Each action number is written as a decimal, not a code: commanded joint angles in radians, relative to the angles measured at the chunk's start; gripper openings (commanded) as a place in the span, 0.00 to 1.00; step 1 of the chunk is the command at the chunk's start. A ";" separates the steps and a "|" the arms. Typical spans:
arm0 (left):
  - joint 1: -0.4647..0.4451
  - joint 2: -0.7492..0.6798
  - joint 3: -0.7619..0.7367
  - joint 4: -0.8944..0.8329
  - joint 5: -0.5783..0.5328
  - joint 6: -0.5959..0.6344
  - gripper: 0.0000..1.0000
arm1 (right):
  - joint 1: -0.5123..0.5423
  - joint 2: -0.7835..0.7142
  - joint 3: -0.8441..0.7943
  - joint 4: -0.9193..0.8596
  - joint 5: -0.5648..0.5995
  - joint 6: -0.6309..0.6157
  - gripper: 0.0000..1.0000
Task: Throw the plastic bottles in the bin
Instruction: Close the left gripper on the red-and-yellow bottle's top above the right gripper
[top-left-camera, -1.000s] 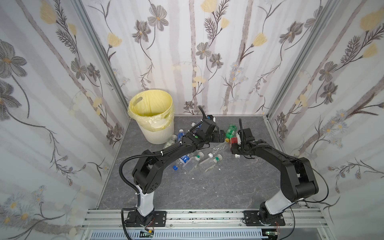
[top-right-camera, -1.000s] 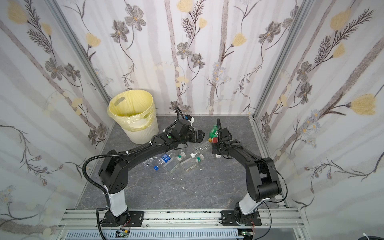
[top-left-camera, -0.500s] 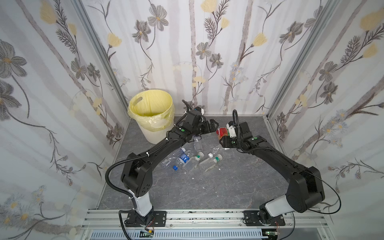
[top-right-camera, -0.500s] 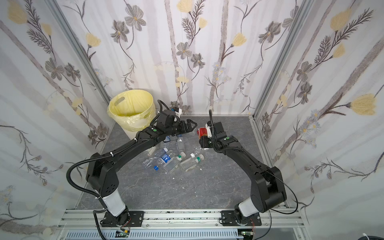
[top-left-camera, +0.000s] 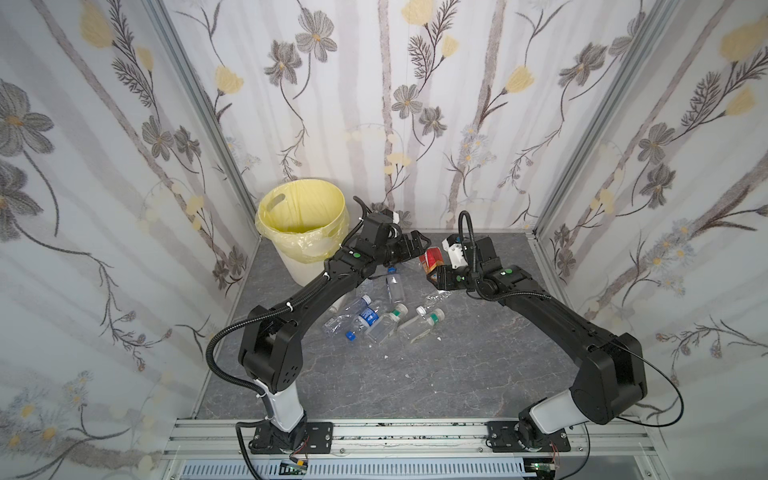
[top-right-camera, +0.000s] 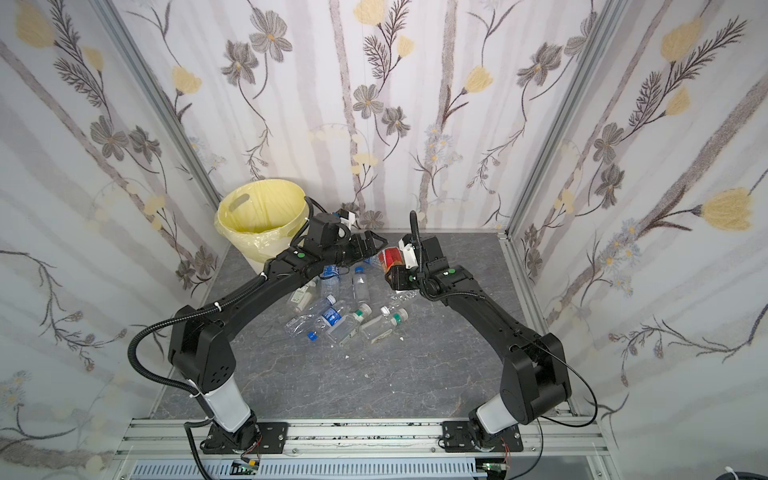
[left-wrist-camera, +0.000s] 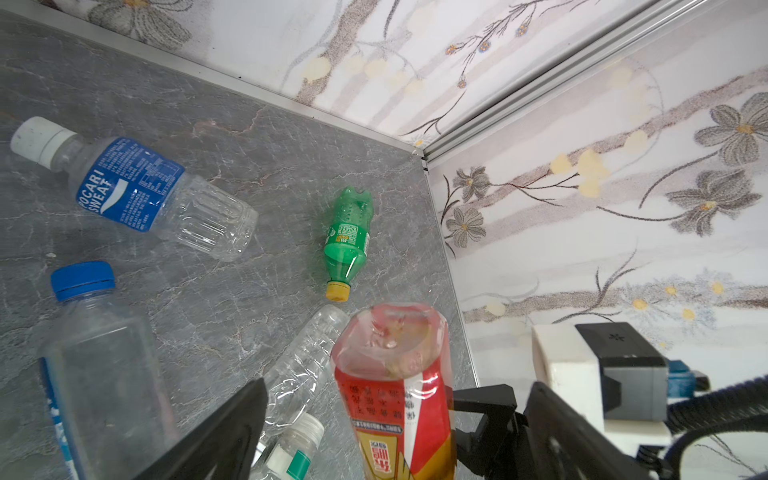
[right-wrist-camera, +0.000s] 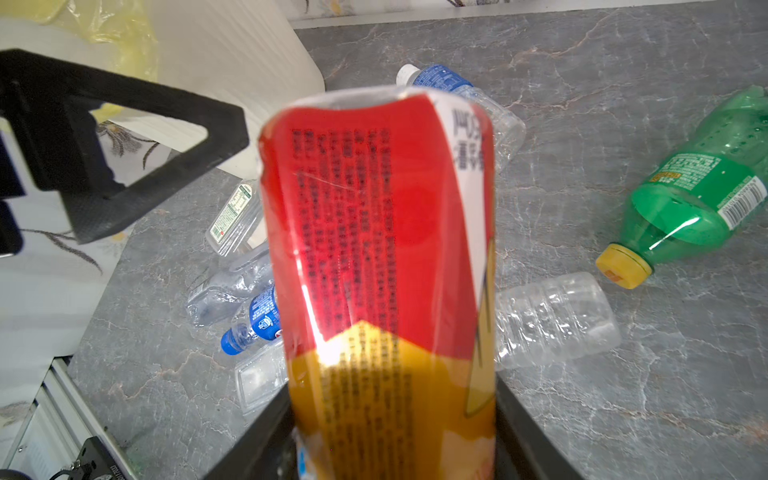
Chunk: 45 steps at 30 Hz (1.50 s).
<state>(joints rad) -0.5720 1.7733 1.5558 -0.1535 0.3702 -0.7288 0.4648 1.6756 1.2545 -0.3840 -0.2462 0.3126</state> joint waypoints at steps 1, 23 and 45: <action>0.013 0.011 0.012 0.023 0.022 -0.015 1.00 | 0.005 0.013 0.019 0.064 -0.021 0.007 0.60; 0.021 0.040 0.019 0.052 0.024 -0.075 0.86 | 0.035 0.053 0.067 0.102 -0.102 0.037 0.60; 0.030 0.085 0.064 0.055 0.011 -0.070 0.56 | 0.035 0.097 0.112 0.119 -0.133 0.043 0.73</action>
<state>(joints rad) -0.5426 1.8622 1.6115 -0.1261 0.3859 -0.7937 0.4980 1.7809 1.3590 -0.3000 -0.3611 0.3641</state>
